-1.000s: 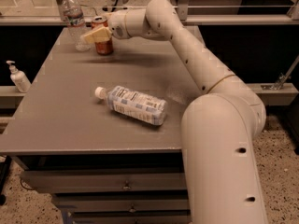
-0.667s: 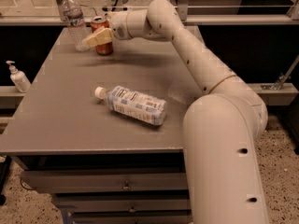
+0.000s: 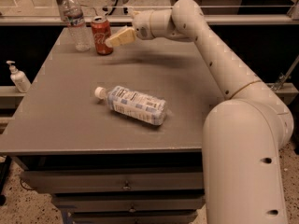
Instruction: Move coke can near water bottle
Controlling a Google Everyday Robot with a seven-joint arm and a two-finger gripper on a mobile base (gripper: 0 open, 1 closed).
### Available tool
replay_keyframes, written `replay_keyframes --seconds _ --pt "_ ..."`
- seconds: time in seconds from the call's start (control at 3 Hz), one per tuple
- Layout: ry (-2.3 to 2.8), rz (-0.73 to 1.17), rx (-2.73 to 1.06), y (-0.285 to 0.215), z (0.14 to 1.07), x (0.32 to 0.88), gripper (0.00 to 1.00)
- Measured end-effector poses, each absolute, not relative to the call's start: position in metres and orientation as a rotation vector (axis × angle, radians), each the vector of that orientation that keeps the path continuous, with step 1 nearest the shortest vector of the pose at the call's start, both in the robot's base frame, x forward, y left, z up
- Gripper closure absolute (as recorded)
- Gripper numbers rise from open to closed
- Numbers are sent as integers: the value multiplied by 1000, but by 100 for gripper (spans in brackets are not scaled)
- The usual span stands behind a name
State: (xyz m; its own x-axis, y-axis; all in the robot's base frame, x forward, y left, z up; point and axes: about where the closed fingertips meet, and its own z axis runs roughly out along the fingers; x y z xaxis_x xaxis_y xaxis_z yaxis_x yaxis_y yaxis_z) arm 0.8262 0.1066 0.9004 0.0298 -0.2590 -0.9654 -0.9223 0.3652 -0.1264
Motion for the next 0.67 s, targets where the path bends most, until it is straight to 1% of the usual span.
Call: replay_keyframes --seconds 0.33,0.67 --pt "1468 692 -1060 37 911 830 0" --pt "1465 680 -1045 20 914 830 0"
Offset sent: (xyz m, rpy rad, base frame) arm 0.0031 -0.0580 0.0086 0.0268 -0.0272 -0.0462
